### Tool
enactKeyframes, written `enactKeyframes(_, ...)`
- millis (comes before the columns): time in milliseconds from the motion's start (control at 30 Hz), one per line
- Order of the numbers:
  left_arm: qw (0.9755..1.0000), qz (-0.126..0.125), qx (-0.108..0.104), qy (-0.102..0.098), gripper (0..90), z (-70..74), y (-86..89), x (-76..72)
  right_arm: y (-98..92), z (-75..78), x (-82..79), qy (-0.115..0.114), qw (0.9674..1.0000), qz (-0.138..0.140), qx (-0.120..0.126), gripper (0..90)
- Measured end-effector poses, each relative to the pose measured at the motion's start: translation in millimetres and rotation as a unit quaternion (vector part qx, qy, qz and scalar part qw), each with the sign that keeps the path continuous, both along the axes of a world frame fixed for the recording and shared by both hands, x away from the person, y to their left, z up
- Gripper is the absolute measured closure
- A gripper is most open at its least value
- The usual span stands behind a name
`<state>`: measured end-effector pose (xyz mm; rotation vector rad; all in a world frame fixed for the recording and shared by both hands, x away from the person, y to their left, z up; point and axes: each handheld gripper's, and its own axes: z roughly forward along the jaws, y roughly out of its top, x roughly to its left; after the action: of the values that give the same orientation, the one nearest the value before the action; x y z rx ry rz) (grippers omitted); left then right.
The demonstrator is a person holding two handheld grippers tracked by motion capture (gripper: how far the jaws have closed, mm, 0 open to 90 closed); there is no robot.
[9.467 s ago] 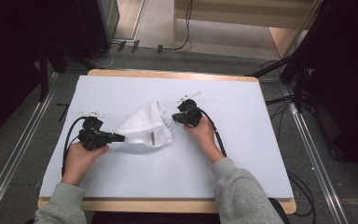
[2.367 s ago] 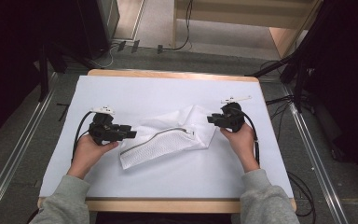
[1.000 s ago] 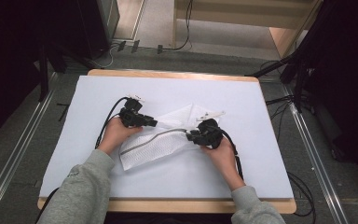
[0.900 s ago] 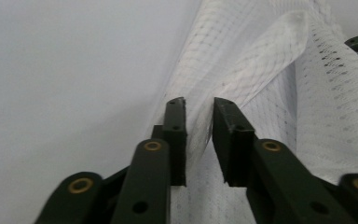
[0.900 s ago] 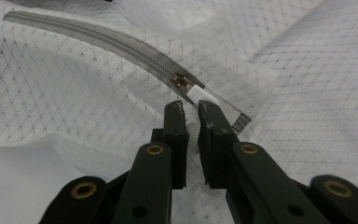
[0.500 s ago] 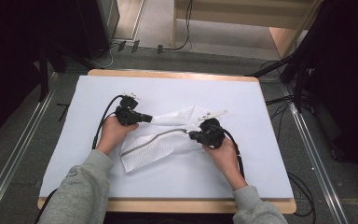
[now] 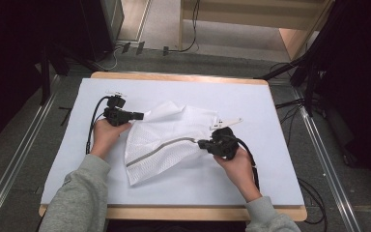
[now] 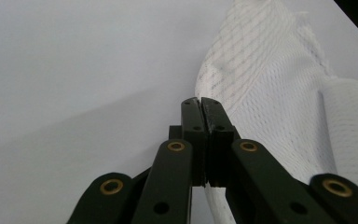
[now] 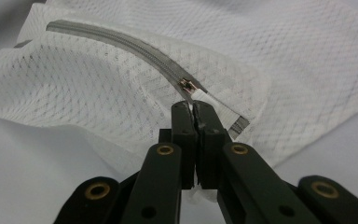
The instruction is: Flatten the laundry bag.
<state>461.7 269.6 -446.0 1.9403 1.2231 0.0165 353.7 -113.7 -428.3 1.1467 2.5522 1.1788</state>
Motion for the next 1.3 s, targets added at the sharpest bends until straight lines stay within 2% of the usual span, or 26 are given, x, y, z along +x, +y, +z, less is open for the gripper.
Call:
enactKeyframes(167,0.9999,0.012,-0.006,0.006,89.9,-2.8,8.1,2.4,-2.2,-1.0,-12.9,0.003,1.0000,0.004,0.002,89.6)
enactKeyframes(200,0.9998,0.019,-0.008,0.007,89.9,-4.3,11.7,3.7,-2.8,-1.9,-20.9,0.008,0.9999,0.007,0.003,89.6)
enactKeyframes(367,0.9993,0.035,-0.009,0.009,89.9,-6.9,18.0,6.2,-2.1,-5.5,-39.8,0.013,0.9997,0.020,0.000,89.6)
enactKeyframes(600,0.9993,0.035,-0.003,0.014,88.9,-11.2,18.5,8.4,2.1,-11.6,-60.2,0.013,0.9994,0.032,-0.001,89.0)
enactKeyframes(767,0.9993,0.035,-0.002,0.009,82.4,-9.5,17.8,7.0,2.1,-11.2,-62.2,0.017,0.9992,0.036,0.002,84.1)
enactKeyframes(800,0.9994,0.034,-0.002,0.010,78.7,-8.9,18.1,6.6,-0.2,-6.5,-63.3,0.007,0.9993,0.034,0.017,81.2)
enactKeyframes(867,0.9994,0.032,0.001,0.010,73.8,-7.3,18.2,5.3,-4.5,0.0,-64.2,-0.008,0.9992,0.026,0.029,78.4)
enactKeyframes(967,0.9995,0.029,0.004,0.011,68.5,-3.4,17.3,1.5,-8.7,4.6,-62.7,-0.022,0.9991,0.016,0.034,77.5)
enactKeyframes(1000,0.9996,0.024,0.005,0.011,64.8,-2.0,17.2,-0.2,-13.1,5.3,-58.7,-0.030,0.9990,0.007,0.033,76.2)
enactKeyframes(1100,0.9998,0.016,0.013,0.007,61.4,2.8,16.4,-8.2,-16.8,3.3,-53.3,-0.033,0.9990,-0.003,0.029,74.5)
enactKeyframes(1133,0.9998,0.012,0.017,0.003,58.7,5.8,17.1,-14.2,-19.6,0.2,-46.4,-0.029,0.9992,-0.011,0.025,73.5)
enactKeyframes(1300,0.9998,0.008,0.019,0.004,54.2,8.9,18.8,-24.4,-22.5,-5.3,-33.6,-0.026,0.9993,-0.020,0.021,71.3)
